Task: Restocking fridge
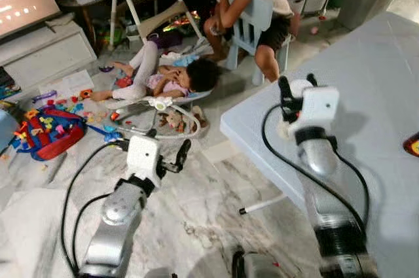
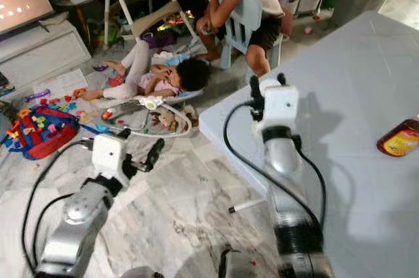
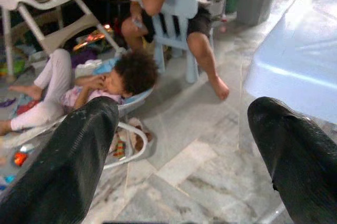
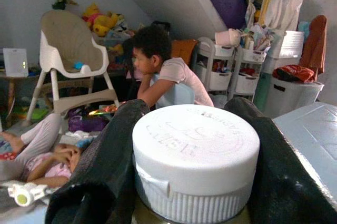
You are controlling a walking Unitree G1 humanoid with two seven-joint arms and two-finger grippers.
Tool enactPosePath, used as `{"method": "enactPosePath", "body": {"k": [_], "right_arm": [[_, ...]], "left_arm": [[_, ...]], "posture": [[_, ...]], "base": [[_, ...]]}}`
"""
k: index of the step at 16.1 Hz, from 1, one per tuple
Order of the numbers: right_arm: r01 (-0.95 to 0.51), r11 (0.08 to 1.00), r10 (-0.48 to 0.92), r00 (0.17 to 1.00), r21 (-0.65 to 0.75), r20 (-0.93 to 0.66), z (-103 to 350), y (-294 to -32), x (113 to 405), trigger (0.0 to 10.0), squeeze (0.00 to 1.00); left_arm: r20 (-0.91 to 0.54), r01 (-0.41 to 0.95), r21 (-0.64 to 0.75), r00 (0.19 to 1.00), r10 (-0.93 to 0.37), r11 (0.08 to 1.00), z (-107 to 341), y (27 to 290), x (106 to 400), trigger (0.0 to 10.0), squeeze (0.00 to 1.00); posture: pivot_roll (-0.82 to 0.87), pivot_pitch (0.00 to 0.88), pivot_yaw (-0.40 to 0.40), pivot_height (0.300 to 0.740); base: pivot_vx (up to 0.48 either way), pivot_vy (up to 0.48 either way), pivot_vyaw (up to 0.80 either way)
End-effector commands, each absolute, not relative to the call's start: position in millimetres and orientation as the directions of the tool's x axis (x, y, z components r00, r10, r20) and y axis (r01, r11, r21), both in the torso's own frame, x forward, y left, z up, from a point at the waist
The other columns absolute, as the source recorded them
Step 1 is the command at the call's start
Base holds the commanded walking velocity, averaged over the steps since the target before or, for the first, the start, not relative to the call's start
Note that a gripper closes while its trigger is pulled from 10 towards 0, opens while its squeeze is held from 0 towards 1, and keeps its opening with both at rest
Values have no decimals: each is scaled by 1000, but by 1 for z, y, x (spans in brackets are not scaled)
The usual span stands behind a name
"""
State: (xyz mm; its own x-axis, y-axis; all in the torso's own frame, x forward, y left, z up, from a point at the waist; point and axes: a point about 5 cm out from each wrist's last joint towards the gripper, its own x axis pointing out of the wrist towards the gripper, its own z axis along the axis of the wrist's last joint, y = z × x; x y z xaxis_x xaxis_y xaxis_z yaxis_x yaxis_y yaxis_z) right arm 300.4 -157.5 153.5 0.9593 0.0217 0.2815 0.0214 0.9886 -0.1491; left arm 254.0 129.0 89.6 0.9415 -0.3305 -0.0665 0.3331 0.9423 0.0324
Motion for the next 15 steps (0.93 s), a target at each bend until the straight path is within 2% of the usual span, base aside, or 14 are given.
{"method": "enactPosePath", "body": {"k": [1, 2, 3, 7, 15], "right_arm": [[-13, 987, 57, 961, -161, 272, 154, -154, 294, 1059, 0], [-44, 983, 90, 962, -178, 259, 151, -153, 287, 6196, 0], [-69, 979, 112, 969, -193, 222, 144, -152, 278, 10000, 0], [-78, 983, 112, 973, -166, 203, 146, -146, 275, 10000, 0], [-108, 979, 139, 974, -172, 178, 148, -144, 279, 10000, 0]], "left_arm": [[-87, 317, 44, 946, -312, 947, 87, 131, 256, 10000, 0], [-88, 316, 40, 946, -312, 948, 88, 131, 259, 10000, 0], [-70, 304, 25, 951, -301, 952, 92, 131, 265, 10000, 0], [-62, 300, -6, 952, -300, 954, 94, 126, 272, 10000, 0], [-69, 296, -10, 953, -296, 955, 88, 122, 268, 10000, 0]], "posture": [[-4, 24, 26, 740], [-9, 20, 26, 740], [-20, 13, 27, 740], [-38, 4, 23, 740], [-33, 1, -1, 740]], "base": [[0, 0, 0], [0, 0, 0], [0, 0, 0], [0, 0, 0], [0, 411, -800]]}}
